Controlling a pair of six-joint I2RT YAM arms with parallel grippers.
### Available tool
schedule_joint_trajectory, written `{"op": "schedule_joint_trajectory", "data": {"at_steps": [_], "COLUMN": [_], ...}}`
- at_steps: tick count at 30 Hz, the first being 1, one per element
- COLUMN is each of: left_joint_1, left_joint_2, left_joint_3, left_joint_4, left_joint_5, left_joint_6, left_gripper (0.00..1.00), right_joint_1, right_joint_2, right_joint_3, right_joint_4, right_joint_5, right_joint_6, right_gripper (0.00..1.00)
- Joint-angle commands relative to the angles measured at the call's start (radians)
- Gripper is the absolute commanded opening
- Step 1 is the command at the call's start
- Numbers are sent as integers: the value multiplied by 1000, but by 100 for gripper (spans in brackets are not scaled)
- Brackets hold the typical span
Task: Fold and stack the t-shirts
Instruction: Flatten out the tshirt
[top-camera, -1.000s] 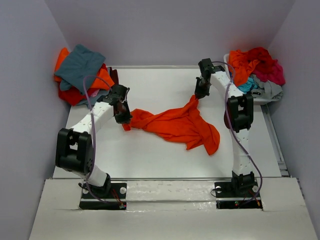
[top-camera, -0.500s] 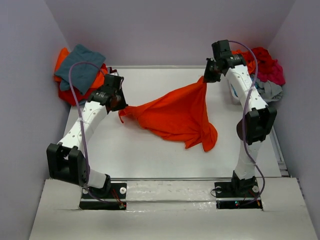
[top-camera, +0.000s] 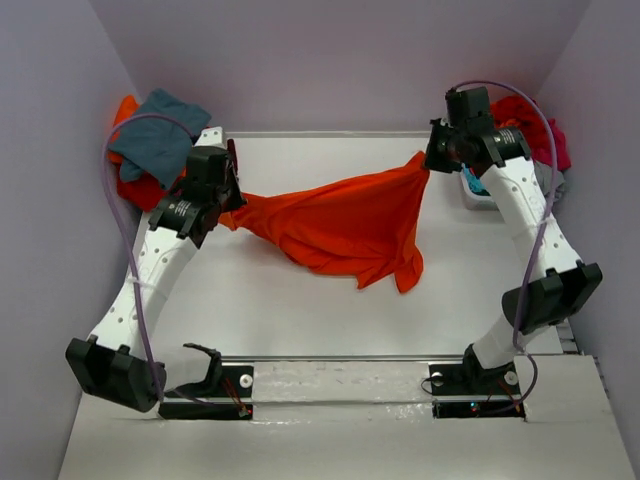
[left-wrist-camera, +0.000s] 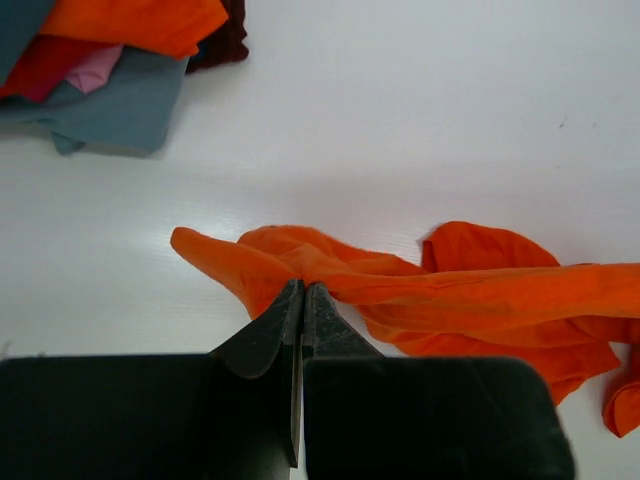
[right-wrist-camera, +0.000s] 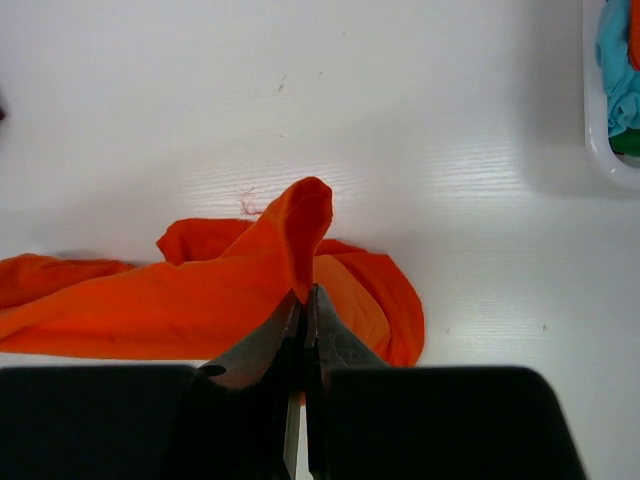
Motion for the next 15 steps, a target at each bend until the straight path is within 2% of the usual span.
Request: {"op": "schedule_joint_trajectory", "data": {"at_steps": [1,10,15], "left_joint_1": [-50,-208,-256], "left_joint_2": [-90,-233,-285], "left_joint_3": [81,158,198], "left_joint_4": [67,110,101], "left_joint_5": [-101,-264,-309], "left_joint_6": [53,67,73], "left_gripper": [6,6,6], "right_joint_1": [23,42,42], "right_joint_2": [-141,-366,-442], "right_joint_3": [-34,-60,-60], "right_joint_4": [85,133,139], "right_joint_5": [42,75,52], "right_joint_6": [-26,-46,-66], "right_gripper": [7,7,7]}}
